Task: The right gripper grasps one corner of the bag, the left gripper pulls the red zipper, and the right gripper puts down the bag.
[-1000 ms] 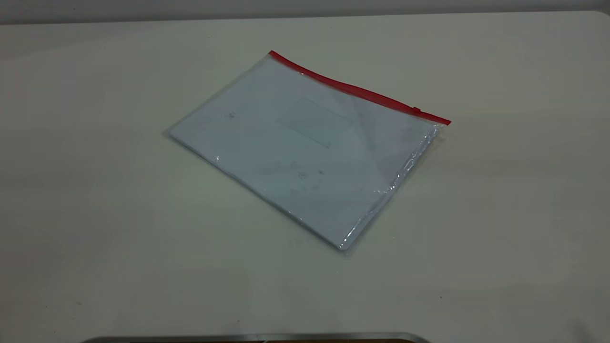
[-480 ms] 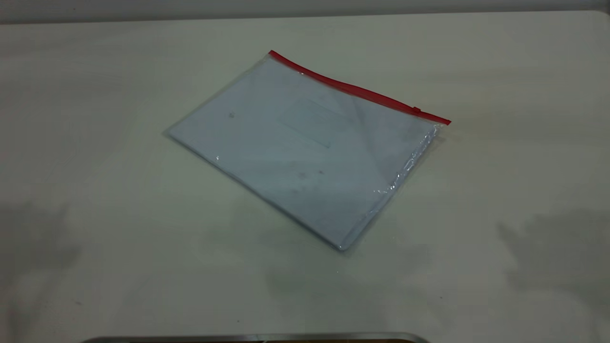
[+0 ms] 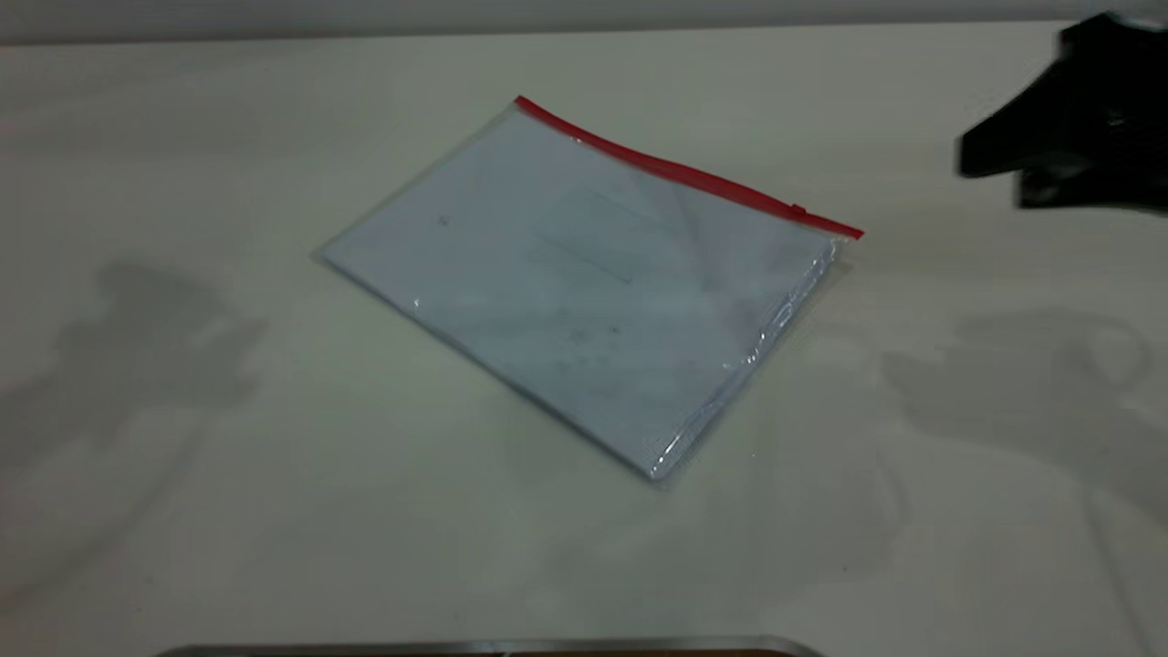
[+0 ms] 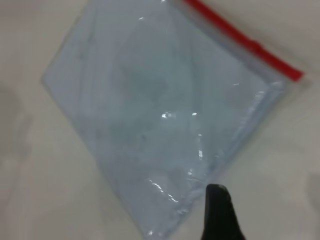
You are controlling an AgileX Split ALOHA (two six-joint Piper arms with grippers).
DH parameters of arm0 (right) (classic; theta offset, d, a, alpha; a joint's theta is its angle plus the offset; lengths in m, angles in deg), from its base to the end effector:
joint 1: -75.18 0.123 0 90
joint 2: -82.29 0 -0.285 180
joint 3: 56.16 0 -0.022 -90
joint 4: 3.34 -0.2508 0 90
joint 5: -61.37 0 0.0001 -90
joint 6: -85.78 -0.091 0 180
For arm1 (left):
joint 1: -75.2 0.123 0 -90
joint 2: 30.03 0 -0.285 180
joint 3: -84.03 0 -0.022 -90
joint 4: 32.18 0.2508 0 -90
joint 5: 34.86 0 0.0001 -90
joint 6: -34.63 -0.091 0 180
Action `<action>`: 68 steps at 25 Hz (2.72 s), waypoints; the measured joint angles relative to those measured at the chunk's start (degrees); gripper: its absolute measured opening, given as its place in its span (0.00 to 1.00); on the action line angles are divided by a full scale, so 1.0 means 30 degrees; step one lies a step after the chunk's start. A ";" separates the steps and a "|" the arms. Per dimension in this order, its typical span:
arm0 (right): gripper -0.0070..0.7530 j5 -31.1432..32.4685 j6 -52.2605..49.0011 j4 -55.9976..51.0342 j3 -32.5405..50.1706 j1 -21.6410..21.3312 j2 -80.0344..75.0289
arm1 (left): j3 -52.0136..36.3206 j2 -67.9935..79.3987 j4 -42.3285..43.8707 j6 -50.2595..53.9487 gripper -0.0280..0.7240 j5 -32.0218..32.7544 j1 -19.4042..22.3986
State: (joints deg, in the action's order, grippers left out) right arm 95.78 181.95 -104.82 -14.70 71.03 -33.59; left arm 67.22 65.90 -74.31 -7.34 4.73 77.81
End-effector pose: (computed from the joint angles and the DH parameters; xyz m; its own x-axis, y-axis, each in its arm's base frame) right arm 0.2826 0.0301 0.0912 -0.8816 0.1752 -0.4382 -0.1029 0.8349 0.5408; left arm 0.3187 -0.0245 0.2630 -0.7789 0.0762 -0.6225 0.3068 0.9120 -0.2722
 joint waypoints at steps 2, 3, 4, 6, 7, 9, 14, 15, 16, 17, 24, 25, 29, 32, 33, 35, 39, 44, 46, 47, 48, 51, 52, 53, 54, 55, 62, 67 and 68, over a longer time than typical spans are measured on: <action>0.70 0.0413 0.0299 -0.0055 -0.1241 0.0000 -0.1806 | 0.0076 0.0865 -0.0754 -0.0649 0.68 -0.0129 -0.0260; 0.70 0.0557 0.0448 -0.0096 -0.1976 0.0000 -0.2768 | 0.0099 0.1156 -0.0952 -0.0906 0.68 -0.0317 -0.0515; 0.70 0.0677 0.0553 -0.0140 -0.2723 0.0000 -0.3719 | 0.0120 0.1434 -0.1081 -0.1185 0.68 -0.0581 -0.0777; 0.70 0.0811 0.0676 -0.0186 -0.4058 0.0000 -0.5345 | 0.0137 0.1792 -0.1225 -0.1417 0.68 -0.1123 -0.1445; 0.70 0.0846 0.0715 -0.0206 -0.4743 0.0000 -0.6146 | 0.0157 0.1902 -0.1287 -0.1458 0.68 -0.1391 -0.1768; 0.70 0.0863 0.0751 -0.0146 -0.5883 0.0000 -0.7433 | 0.0157 0.2089 -0.1327 -0.1482 0.68 -0.1703 -0.2295; 0.70 0.1987 0.0576 0.0625 -0.8519 0.0000 -1.0116 | 0.0157 0.2366 -0.1398 -0.1482 0.68 -0.2118 -0.3141; 0.70 0.2365 0.0471 0.0645 -0.8954 0.0000 -1.0594 | 0.0157 0.2366 -0.1403 -0.1482 0.68 -0.2223 -0.3173; 0.70 0.2732 0.0387 0.0663 -0.9287 0.0000 -1.0960 | 0.0157 0.2366 -0.1439 -0.1482 0.68 -0.2305 -0.3193; 0.70 0.2977 0.0327 0.0663 -0.9647 0.0000 -1.1360 | 0.0157 0.2366 -0.1439 -0.1482 0.68 -0.2359 -0.3210; 0.69 0.4197 -0.0423 0.0449 -1.0538 0.0114 -1.2686 | 0.0157 0.2366 -0.1439 -0.1464 0.68 -0.2401 -0.3209; 0.69 0.4302 -0.0440 0.0308 -1.0553 0.0257 -1.2686 | 0.0157 0.2366 -0.1439 -0.1464 0.68 -0.2401 -0.3209; 0.67 0.4504 -0.0422 -0.0193 -1.0694 0.0872 -1.2686 | 0.0157 0.2366 -0.1453 -0.1464 0.68 -0.2423 -0.3209; 0.66 0.4288 -0.0407 -0.0313 -1.0694 0.1367 -1.2686 | 0.0157 0.2366 -0.1493 -0.1464 0.68 -0.2423 -0.3209; 0.65 0.4198 -0.0402 -0.0332 -1.0694 0.1522 -1.2710 | 0.0157 0.2366 -0.1538 -0.1464 0.68 -0.2423 -0.3209; 0.63 0.4142 -0.0384 -0.0332 -1.0730 0.1754 -1.2776 | 0.0157 0.2366 -0.1698 -0.1464 0.68 -0.2423 -0.3231; 0.48 0.4061 -0.0320 -0.0332 -1.0819 0.1831 -1.2880 | 0.0157 0.2366 -0.2104 -0.1464 0.68 -0.2423 -0.3380; 0.07 0.4545 -0.0337 -0.0332 -1.0888 0.1812 -1.2919 | 0.0157 0.2426 -0.2361 -0.1488 0.68 -0.2405 -0.3623; 0.05 0.5728 -0.0353 -0.0260 -1.0888 0.1772 -1.2956 | 0.0157 0.2515 -0.2382 -0.1488 0.68 -0.2405 -0.3646; 0.05 0.6340 -0.0375 -0.0013 -1.0926 0.1772 -1.2956 | 0.0157 0.2580 -0.2382 -0.1488 0.68 -0.2426 -0.3646; 0.05 0.7114 -0.0483 0.0446 -1.0950 0.1772 -1.2956 | 0.0157 0.2623 -0.2382 -0.1488 0.68 -0.2512 -0.3646; 0.05 0.8804 -0.1526 0.3268 -1.1008 0.2047 -1.2385 | 0.0157 0.2661 -0.2382 -0.1488 0.68 -0.3176 -0.3646; 0.05 0.9178 -0.1930 0.4735 -1.1008 0.2237 -1.2101 | 0.0157 0.2661 -0.2404 -0.1488 0.68 -0.3337 -0.3646; 0.05 0.9365 -0.2226 0.6117 -1.1008 0.2381 -1.1712 | 0.0157 0.2680 -0.2424 -0.1488 0.68 -0.3400 -0.3646; 0.05 0.9413 -0.2514 0.7807 -1.1008 0.2510 -1.1279 | 0.0157 0.2680 -0.2424 -0.1488 0.68 -0.3400 -0.3646; 0.05 0.9366 -0.2734 0.9368 -1.1008 0.2556 -1.0826 | 0.0157 0.2695 -0.2424 -0.1488 0.68 -0.3400 -0.3646; 0.05 0.6125 -0.3224 1.1236 -1.2899 0.2263 -0.8415 | 0.0199 0.3330 -0.2484 -0.1524 0.68 -0.3593 -0.3666; 0.05 0.7095 -0.3046 0.9982 -1.4374 0.3612 -0.8241 | 0.1684 0.5490 -0.3134 -0.3057 0.68 -0.3686 -0.3899; 0.05 0.7277 -0.3046 0.9956 -1.4417 0.3977 -0.8241 | 0.2130 0.5971 -0.3416 -0.3810 0.68 -0.3686 -0.3982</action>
State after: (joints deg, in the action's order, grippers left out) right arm 117.62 172.82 -74.95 -57.95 82.96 -58.31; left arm 73.61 83.81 -84.56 -18.77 -6.33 65.87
